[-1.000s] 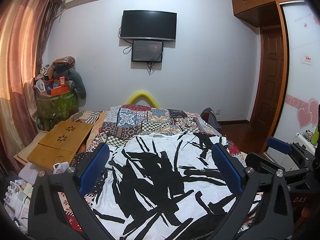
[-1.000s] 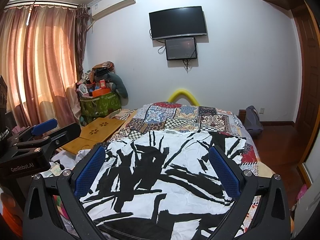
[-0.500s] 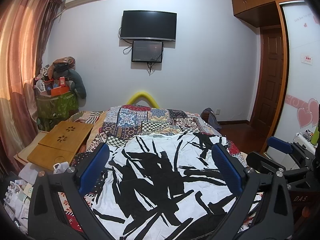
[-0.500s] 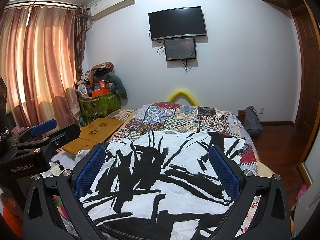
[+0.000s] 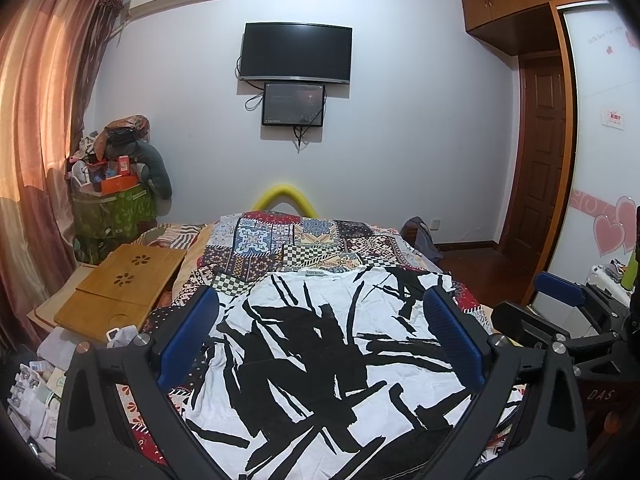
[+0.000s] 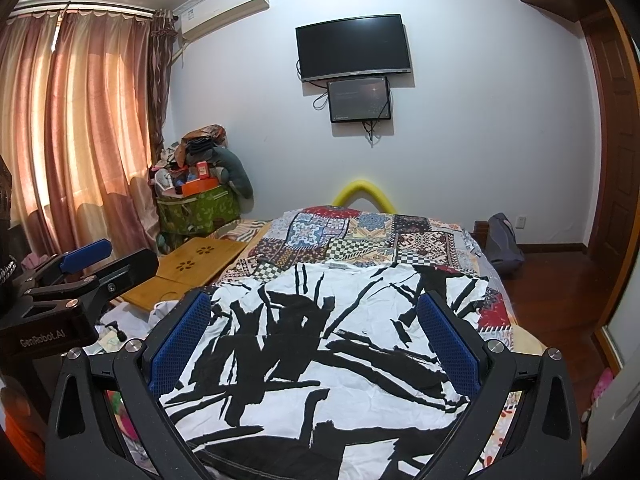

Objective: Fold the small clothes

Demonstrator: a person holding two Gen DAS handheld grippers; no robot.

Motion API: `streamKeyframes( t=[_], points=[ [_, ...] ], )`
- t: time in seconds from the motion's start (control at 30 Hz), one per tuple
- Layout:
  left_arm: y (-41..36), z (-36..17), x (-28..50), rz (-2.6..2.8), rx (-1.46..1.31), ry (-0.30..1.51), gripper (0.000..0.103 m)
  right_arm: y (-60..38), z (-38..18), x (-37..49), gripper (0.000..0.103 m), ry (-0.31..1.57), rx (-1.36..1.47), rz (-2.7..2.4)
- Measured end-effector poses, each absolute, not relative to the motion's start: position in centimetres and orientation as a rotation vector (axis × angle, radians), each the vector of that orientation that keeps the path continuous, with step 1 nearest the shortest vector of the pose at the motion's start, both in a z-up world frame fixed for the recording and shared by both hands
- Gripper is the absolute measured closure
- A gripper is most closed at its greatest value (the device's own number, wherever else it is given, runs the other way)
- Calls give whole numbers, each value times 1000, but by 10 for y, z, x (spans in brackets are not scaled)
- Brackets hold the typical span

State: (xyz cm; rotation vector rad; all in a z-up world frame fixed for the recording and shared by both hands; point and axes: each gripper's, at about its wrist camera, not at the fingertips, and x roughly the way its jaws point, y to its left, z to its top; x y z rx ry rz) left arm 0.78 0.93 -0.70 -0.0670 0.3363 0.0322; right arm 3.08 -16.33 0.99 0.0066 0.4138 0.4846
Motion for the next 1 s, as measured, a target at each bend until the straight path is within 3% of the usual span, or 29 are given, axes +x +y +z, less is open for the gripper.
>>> streamKeyframes(
  t=[0.57, 1.0],
  points=[
    [20, -11, 19, 43, -85, 347, 0, -159, 8, 38, 0, 423, -1, 477],
    [104, -41, 110, 178, -92, 482, 0, -129, -7, 115, 0, 483, -26, 486]
  ],
)
